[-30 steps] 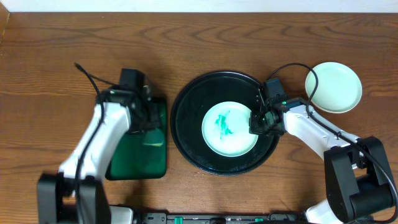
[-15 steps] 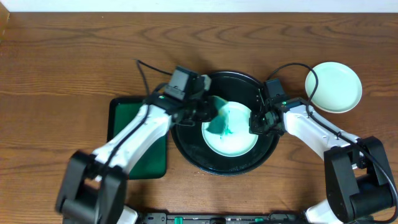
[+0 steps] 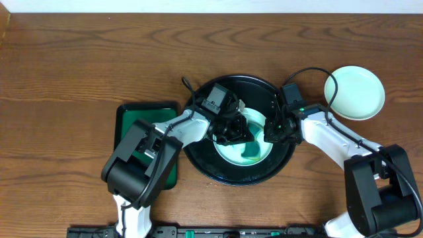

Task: Clean dirty plates on tray and stack at the side
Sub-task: 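Carry the sponge with the left gripper onto the plate, then scrub the plate with the sponge while the right gripper holds its rim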

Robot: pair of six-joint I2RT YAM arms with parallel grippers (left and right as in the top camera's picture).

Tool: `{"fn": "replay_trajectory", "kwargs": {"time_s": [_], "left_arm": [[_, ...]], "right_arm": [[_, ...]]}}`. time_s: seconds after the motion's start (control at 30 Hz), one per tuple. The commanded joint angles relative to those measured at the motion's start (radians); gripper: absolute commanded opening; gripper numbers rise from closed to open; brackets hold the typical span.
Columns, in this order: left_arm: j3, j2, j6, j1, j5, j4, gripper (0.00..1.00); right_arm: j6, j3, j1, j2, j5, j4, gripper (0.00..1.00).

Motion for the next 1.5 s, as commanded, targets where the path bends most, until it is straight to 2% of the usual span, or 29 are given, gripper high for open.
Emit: {"fn": "replay_trajectory", "kwargs": {"time_s": [0.0,0.1,0.27,0.63,0.73,0.83,0.93,1.13,1.23,1.47], "left_arm": [[0.011,0.048,0.021,0.012,-0.1,-0.072,0.07],[0.018,0.048,0.058,0.042,-0.219,-0.171,0.07],[0.063,0.046,0.103,0.08,-0.497,-0.381,0.07],[0.231,0.046,0.073,0.056,-1.066,-0.718,0.07],[0.247,0.046,0.113,0.036,-1.033,-0.719,0.07],[0.251,0.046,0.163,0.002,-0.857,-0.679,0.07],[0.251,0.046,0.163,-0.058,-0.595,-0.594,0.07],[0.251,0.046,0.072,-0.125,-0.253,-0.389,0.07],[0.251,0.047,-0.008,-0.129,-0.215,-0.311,0.07],[0.249,0.073,-0.048,-0.079,-0.235,-0.277,0.07]], "right_arm": [[-0.003,-0.036,0.008,0.053,-0.05,-0.004,0.01],[-0.003,-0.036,0.008,0.053,-0.05,-0.013,0.01],[-0.003,-0.036,0.008,0.053,-0.049,-0.018,0.01],[0.012,-0.036,0.008,0.053,-0.049,-0.018,0.01],[0.012,-0.036,0.008,0.053,-0.049,-0.019,0.01],[0.012,-0.036,0.008,0.053,-0.049,-0.018,0.01],[0.012,-0.036,0.008,0.053,-0.048,-0.018,0.01],[0.012,-0.036,0.007,0.053,-0.049,-0.02,0.01],[0.012,-0.036,0.007,0.053,-0.049,-0.025,0.01],[0.02,-0.036,0.007,0.053,-0.049,-0.038,0.01]]}}
